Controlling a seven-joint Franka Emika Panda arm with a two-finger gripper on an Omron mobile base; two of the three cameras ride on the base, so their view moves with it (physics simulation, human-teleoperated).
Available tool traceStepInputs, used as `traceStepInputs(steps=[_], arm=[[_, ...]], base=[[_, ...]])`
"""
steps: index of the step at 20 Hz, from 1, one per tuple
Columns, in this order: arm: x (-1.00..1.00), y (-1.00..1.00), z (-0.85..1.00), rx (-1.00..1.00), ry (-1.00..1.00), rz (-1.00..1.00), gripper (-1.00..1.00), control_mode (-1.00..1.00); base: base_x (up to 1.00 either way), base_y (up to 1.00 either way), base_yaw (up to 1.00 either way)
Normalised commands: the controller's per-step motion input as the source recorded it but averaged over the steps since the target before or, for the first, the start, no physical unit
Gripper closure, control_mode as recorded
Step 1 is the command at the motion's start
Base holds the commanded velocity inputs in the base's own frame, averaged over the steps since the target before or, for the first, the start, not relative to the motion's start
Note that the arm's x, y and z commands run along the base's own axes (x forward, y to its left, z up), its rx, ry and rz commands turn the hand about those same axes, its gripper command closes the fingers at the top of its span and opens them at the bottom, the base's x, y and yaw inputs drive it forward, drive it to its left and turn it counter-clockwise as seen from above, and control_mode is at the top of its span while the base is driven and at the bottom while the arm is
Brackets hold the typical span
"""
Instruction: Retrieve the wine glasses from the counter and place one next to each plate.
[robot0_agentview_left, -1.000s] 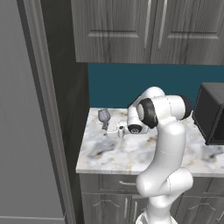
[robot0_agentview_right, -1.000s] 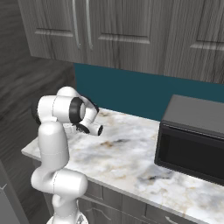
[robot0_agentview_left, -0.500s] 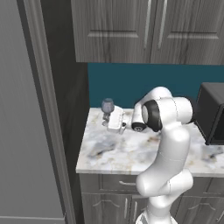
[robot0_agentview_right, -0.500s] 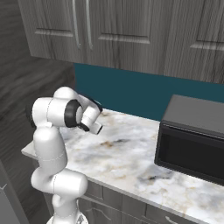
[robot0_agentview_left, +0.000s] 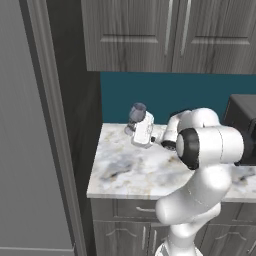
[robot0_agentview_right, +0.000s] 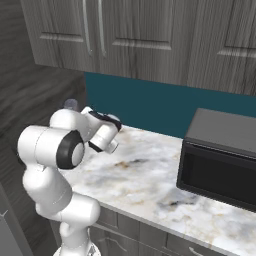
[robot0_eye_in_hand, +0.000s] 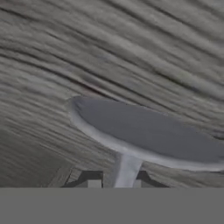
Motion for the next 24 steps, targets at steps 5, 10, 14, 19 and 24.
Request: traceStepInputs(steps=[5,10,14,19,24], arm=[[-0.97,-0.67,0.83,0.18,-0.03,0.0,1.0,-1.0],[-1.0,-0.32,0.61,0.05,-0.06,0.0,1.0,-1.0],[-1.0,-0.05,0.45,-0.1,-0.24,0.04,1.0,-1.0],[-1.0,-0.45,0.5,-0.07,-0.08,0.01,1.0,-1.0],[-1.0,-0.28,0.18,-0.04,0.04,0.0,1.0,-1.0]], base=[[0.0,0.0,0.0],[0.0,0.0,0.0],[0.0,0.0,0.0],[0.0,0.0,0.0],[0.0,0.0,0.0]])
